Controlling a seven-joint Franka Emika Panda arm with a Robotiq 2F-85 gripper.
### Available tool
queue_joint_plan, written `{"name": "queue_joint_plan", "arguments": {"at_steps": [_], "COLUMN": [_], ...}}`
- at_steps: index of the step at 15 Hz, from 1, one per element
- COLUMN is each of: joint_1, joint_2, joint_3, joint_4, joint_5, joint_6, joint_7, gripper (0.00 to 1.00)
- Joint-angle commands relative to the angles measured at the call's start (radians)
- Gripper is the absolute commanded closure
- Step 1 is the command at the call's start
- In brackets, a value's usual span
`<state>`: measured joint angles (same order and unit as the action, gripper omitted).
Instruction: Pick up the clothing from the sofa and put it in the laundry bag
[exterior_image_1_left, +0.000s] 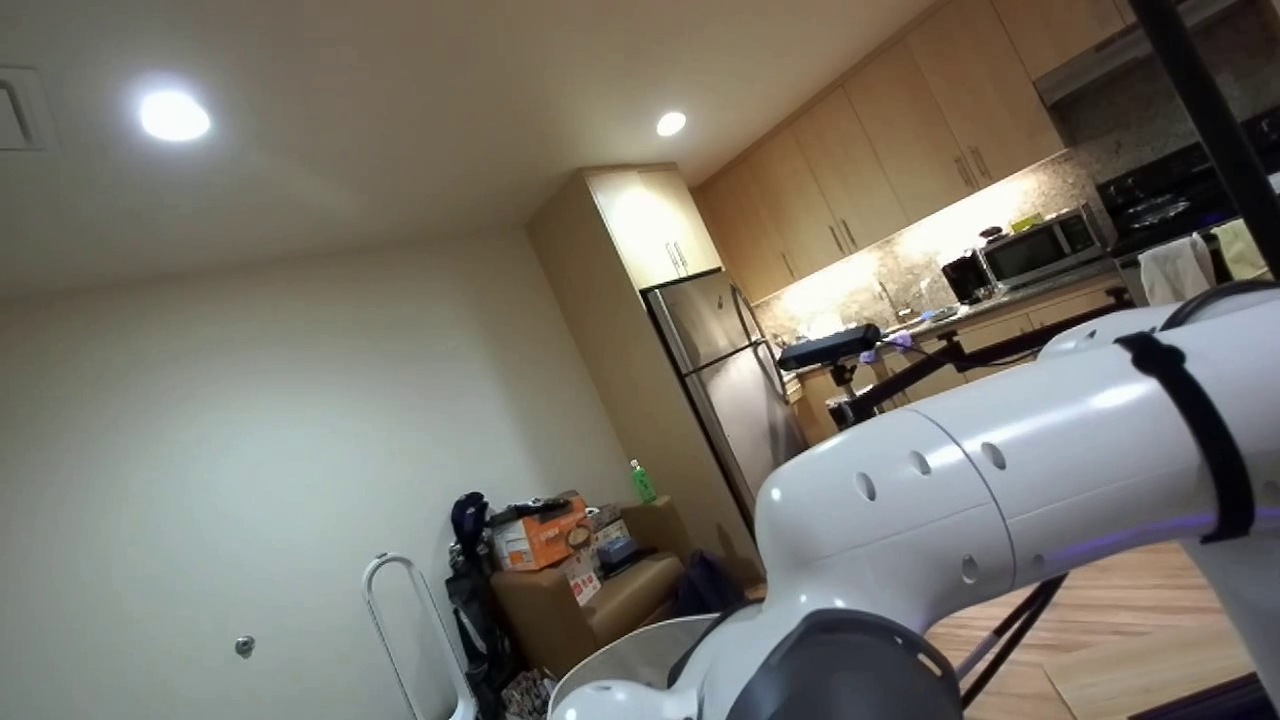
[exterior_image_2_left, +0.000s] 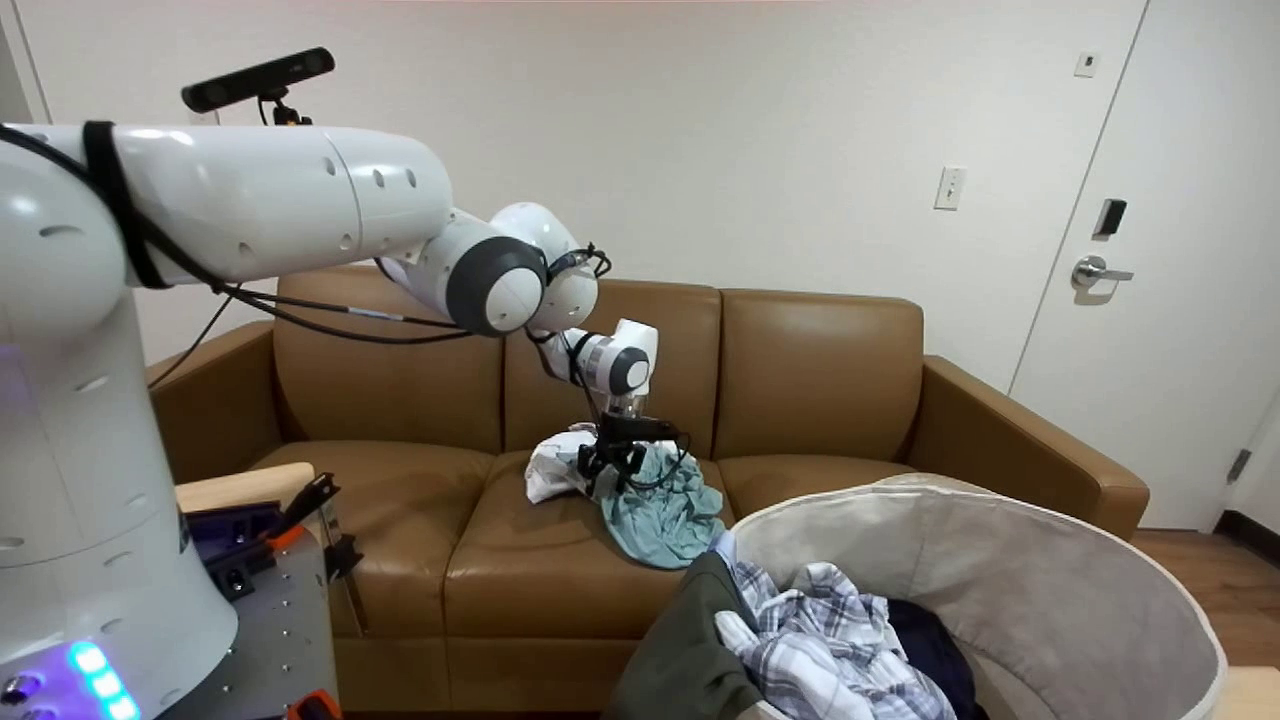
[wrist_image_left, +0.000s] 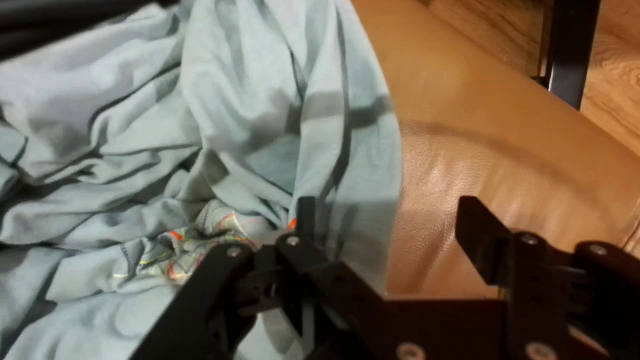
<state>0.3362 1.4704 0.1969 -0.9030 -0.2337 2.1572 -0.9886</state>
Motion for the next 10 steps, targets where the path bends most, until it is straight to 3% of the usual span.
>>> {"name": "queue_joint_plan", "arguments": {"at_steps": [1, 10], "joint_1": [0.015, -0.015], "joint_2": [0.000, 0.005], "joint_3": [-0.015, 0.011], "joint_4": [-0.018, -0.084], "joint_5": [0.007, 0.005], "joint_6": [0.057, 0.167], "joint_7": [-0.030, -0.208], "gripper": [0.01, 0.00]}}
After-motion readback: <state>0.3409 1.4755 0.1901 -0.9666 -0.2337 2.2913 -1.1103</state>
